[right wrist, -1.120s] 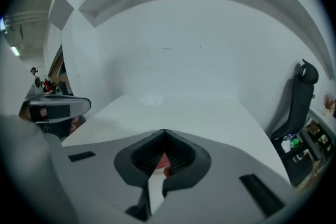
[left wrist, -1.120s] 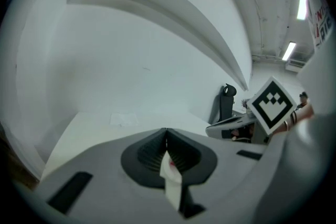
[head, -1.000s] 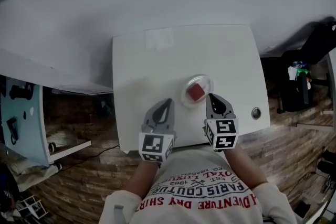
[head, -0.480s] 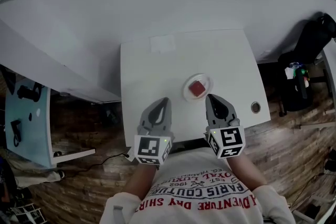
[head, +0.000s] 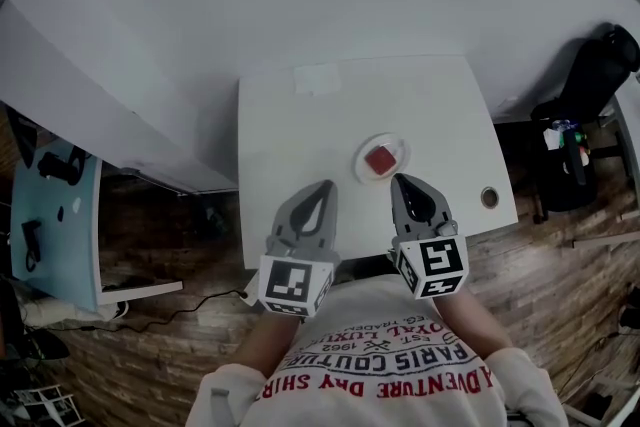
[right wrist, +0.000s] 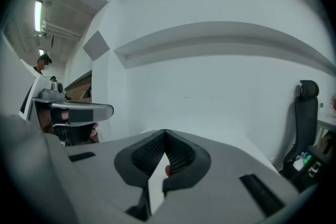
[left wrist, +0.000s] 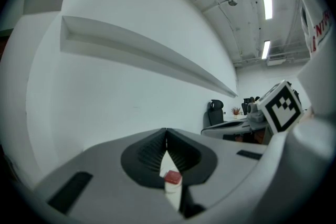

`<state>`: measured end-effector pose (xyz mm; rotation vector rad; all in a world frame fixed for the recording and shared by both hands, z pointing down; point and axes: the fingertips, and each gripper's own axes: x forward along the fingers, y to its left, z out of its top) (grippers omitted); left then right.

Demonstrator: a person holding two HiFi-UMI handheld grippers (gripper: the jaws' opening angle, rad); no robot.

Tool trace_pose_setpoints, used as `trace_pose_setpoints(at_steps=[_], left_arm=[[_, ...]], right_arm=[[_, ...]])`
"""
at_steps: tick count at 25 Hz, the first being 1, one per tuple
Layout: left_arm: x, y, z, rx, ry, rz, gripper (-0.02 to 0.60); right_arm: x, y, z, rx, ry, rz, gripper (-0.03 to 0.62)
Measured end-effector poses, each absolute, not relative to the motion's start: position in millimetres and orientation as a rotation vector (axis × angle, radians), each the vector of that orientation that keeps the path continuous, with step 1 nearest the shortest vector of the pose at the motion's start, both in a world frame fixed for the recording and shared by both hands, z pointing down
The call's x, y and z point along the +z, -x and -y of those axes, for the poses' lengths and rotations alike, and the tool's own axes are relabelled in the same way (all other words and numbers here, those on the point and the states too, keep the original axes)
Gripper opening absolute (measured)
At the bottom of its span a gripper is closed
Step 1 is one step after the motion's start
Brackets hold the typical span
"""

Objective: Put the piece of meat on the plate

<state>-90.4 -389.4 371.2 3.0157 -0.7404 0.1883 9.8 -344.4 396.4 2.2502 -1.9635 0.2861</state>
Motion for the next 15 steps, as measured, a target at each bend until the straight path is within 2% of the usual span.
trace_pose_setpoints(at_steps=[15], left_arm=[[373.9, 100.6, 392.2, 0.176, -2.99, 0.744, 0.006]], right_arm=[[392.2, 3.3, 347.0, 0.244, -2.231, 1.975, 0.012]])
